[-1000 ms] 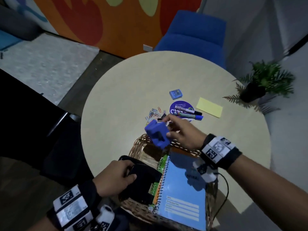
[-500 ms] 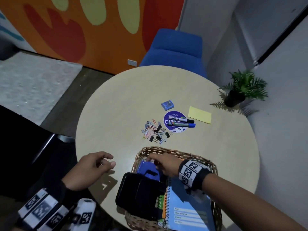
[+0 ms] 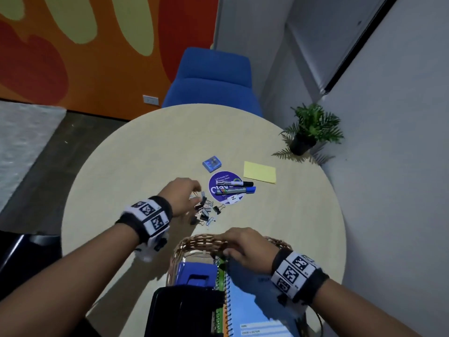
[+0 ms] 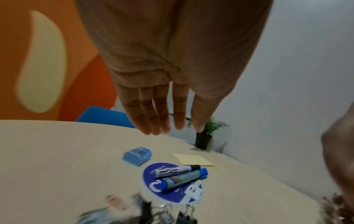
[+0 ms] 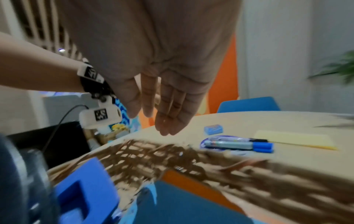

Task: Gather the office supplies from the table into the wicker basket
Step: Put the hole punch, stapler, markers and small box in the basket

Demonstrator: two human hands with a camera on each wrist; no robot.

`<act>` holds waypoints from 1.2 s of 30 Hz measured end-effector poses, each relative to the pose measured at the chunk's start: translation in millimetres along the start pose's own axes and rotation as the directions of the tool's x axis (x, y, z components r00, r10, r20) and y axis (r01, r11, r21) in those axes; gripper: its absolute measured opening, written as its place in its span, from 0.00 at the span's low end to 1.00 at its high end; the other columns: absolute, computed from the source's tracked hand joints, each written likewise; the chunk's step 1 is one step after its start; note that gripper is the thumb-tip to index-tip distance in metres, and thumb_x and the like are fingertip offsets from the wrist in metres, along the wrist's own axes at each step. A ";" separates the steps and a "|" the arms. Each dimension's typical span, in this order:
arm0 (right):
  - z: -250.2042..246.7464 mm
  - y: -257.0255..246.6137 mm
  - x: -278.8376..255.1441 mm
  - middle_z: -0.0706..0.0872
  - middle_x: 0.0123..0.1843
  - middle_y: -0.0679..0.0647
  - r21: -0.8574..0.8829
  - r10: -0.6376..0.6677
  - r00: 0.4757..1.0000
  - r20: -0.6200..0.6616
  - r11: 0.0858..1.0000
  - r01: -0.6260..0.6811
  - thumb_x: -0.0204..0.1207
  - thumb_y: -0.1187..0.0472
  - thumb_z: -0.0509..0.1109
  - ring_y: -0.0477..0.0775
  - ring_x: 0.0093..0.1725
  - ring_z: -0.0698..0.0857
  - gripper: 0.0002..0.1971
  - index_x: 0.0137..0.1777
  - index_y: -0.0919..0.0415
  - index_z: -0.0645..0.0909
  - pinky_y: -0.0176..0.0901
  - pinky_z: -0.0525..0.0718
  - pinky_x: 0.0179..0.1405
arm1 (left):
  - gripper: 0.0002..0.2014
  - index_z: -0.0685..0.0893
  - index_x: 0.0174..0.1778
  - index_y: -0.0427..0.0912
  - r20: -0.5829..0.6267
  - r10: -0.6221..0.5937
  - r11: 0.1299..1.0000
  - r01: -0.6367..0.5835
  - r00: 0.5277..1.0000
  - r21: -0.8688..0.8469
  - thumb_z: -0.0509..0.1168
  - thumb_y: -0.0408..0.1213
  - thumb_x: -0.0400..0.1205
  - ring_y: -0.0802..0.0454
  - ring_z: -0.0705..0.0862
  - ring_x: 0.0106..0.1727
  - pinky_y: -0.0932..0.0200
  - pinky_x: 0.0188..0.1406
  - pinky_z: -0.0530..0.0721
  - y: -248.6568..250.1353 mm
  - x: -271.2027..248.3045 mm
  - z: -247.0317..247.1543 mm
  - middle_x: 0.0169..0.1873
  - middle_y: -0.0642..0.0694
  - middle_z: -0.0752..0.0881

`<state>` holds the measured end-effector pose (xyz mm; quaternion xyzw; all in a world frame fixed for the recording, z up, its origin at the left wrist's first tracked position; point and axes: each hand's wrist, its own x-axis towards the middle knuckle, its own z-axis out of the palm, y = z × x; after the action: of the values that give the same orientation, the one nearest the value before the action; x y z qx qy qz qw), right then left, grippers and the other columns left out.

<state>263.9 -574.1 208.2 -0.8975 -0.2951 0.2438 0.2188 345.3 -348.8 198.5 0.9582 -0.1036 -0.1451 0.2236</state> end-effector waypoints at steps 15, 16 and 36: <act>8.3 120.2 -143.8 0.86 0.54 0.33 0.397 0.357 0.880 -0.312 0.891 -0.220 0.76 0.58 0.71 0.42 0.52 0.87 0.18 0.58 0.31 0.81 0.38 0.85 0.49 | 0.26 0.72 0.64 0.39 0.320 -0.147 0.860 -0.039 0.936 0.509 0.72 0.41 0.73 0.38 0.80 0.62 0.50 0.49 0.78 80.5 152.3 75.4 0.60 0.37 0.78; 11.5 123.1 -147.0 0.86 0.54 0.33 0.405 0.361 0.877 -0.316 0.888 -0.219 0.76 0.58 0.71 0.42 0.52 0.87 0.18 0.57 0.30 0.81 0.38 0.85 0.49 | 0.25 0.72 0.65 0.39 0.317 -0.164 0.857 -0.024 0.934 0.514 0.70 0.41 0.75 0.38 0.81 0.61 0.50 0.50 0.80 83.6 151.0 74.4 0.62 0.37 0.79; 15.8 104.2 -152.7 0.88 0.50 0.42 0.481 0.425 0.846 -0.323 0.843 -0.240 0.70 0.33 0.66 0.42 0.47 0.88 0.25 0.62 0.46 0.82 0.33 0.86 0.47 | 0.13 0.67 0.59 0.45 0.536 0.202 0.816 -0.444 0.820 0.371 0.57 0.32 0.80 0.37 0.84 0.45 0.47 0.41 0.81 53.2 -76.6 6.6 0.52 0.40 0.83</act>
<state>191.1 -743.4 187.0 -0.8973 -0.0173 0.1390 0.4187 264.3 -378.0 235.0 0.8845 -0.3538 -0.3026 -0.0314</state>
